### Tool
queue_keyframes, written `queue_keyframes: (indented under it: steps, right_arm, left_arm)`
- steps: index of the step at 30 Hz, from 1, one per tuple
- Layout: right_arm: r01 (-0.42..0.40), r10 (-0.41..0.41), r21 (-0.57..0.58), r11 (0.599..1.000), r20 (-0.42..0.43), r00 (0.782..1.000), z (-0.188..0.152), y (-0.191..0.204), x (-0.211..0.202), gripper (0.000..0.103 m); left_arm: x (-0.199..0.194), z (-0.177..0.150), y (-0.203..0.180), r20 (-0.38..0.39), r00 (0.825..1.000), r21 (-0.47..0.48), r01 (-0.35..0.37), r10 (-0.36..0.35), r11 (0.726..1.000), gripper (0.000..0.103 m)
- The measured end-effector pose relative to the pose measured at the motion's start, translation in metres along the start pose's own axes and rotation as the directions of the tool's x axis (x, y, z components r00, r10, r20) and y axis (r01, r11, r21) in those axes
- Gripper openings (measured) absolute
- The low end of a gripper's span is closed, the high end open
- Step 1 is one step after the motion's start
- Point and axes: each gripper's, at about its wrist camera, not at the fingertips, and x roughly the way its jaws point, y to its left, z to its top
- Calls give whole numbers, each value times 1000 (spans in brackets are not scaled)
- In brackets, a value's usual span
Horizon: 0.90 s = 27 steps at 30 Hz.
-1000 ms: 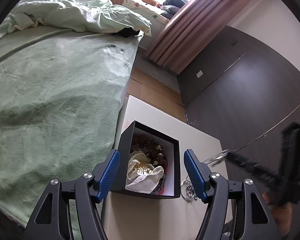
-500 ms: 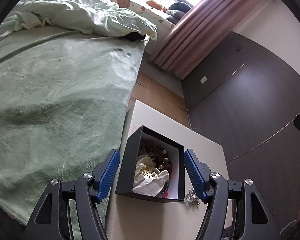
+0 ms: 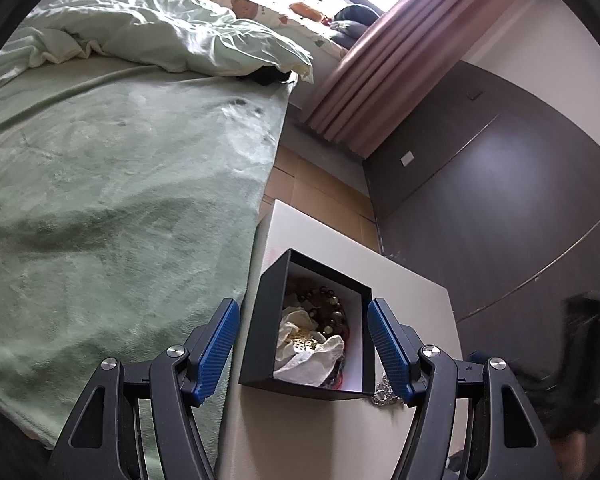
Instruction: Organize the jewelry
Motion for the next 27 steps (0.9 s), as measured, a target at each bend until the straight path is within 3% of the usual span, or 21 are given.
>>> queue_keyframes:
  steps: [4, 17, 20, 21, 27]
  right_arm:
    - [-26, 24, -16, 1000, -102, 995, -22, -15, 41, 50]
    - [-64, 31, -148, 987, -214, 976, -40, -16, 97, 46]
    - [-33, -7, -181, 983, -215, 977, -42, -15, 100, 36]
    - [-22, -18, -178, 984, -219, 976, -42, -17, 100, 18]
    - [-12, -27, -173, 985, -221, 975, -47, -22, 93, 13]
  left_arm:
    - [2, -1, -3, -4, 1000, 6, 0, 0, 1000, 68]
    - [6, 0, -2, -12, 1000, 4, -6, 6, 1000, 68]
    - [6, 0, -2, -13, 1000, 3, -10, 10, 1000, 68]
    - [6, 0, -2, -12, 1000, 3, -12, 12, 1000, 68]
    - [1, -6, -3, -3, 1000, 7, -11, 11, 1000, 68]
